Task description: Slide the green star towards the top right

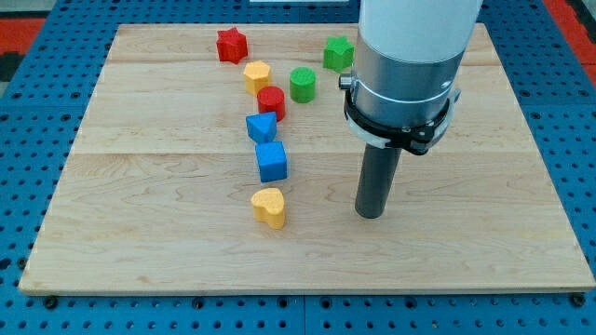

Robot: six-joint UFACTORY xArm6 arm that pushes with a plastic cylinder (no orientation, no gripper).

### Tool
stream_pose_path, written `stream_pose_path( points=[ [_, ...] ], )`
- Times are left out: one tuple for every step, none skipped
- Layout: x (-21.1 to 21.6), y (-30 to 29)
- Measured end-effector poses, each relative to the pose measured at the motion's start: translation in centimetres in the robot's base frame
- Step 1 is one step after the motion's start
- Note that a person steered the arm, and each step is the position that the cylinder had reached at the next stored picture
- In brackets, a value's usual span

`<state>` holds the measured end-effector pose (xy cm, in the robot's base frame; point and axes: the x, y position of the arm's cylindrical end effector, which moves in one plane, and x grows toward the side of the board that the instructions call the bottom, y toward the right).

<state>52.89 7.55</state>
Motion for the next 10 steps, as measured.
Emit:
stream_pose_path(
  points=[
    [0.0,0.0],
    [0.0,0.0],
    [0.0,0.5],
    [-0.1,0.5],
    [-0.1,0.5],
    [-0.1,0.5],
    [-2.5,0.5],
    [-8.1,0.3],
    [-13.1,-1.7],
    [-18.0,-4.4]
  ],
)
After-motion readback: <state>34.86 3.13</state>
